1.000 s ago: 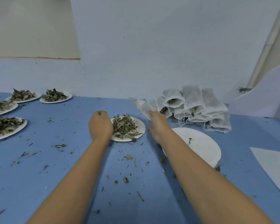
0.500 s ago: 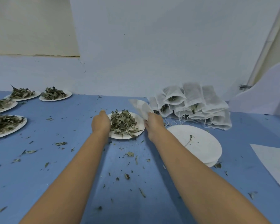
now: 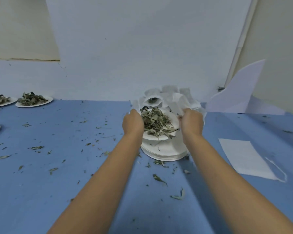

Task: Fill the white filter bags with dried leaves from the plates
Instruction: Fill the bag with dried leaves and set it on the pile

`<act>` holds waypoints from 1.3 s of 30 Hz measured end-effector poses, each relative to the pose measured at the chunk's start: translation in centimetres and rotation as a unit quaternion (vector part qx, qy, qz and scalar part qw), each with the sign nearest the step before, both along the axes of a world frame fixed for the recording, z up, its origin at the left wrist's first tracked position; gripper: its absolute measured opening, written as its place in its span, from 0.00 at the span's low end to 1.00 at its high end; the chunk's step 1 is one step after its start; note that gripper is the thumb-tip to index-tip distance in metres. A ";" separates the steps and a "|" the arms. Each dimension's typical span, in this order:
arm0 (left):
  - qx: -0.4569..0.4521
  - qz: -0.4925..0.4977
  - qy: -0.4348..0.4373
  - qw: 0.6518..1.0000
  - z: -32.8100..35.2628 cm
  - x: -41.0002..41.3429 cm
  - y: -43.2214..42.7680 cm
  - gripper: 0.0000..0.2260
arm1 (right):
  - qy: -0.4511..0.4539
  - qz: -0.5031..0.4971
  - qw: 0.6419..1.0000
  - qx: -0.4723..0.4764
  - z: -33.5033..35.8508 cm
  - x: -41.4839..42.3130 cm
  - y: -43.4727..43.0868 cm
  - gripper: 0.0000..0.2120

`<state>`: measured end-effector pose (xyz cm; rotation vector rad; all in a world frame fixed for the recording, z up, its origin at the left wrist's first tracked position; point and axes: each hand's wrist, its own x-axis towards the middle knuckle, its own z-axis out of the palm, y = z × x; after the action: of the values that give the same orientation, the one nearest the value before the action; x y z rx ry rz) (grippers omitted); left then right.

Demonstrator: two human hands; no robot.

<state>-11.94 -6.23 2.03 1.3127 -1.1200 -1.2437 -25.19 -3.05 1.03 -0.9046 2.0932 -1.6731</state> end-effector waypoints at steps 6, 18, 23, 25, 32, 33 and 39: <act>0.026 -0.004 -0.079 0.997 -3.0 -2.6 0.8 0.15 | -0.013 -0.042 0.999 0.004 -2.3 -1.7 2.4 0.11; -0.323 0.009 -0.037 0.946 -2.4 -0.9 2.2 0.19 | 0.206 0.027 0.976 -0.069 -1.5 0.5 2.2 0.18; -0.456 0.034 -0.128 0.880 -2.2 -0.6 2.0 0.18 | 0.292 0.124 0.947 -0.051 0.5 2.9 -0.1 0.19; -0.460 0.081 -0.142 0.873 -2.7 -0.2 1.6 0.13 | 0.283 0.175 0.942 -0.033 0.6 3.7 -0.9 0.21; -0.350 0.186 -0.127 0.909 -3.8 2.5 -0.8 0.10 | 0.281 0.240 0.929 0.030 -1.6 2.3 -0.5 0.30; -0.338 0.195 -0.119 0.913 -3.8 2.6 -1.0 0.10 | 0.320 0.253 0.910 0.073 -2.1 1.9 -0.2 0.30; -0.336 0.200 -0.107 0.914 -4.1 2.5 -1.2 0.10 | 0.418 0.294 0.830 0.224 -3.8 0.7 0.5 0.32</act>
<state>-9.42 -7.43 -2.05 1.0717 -1.2047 -0.3538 -24.46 -2.57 -2.81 -2.0689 2.1411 -0.4335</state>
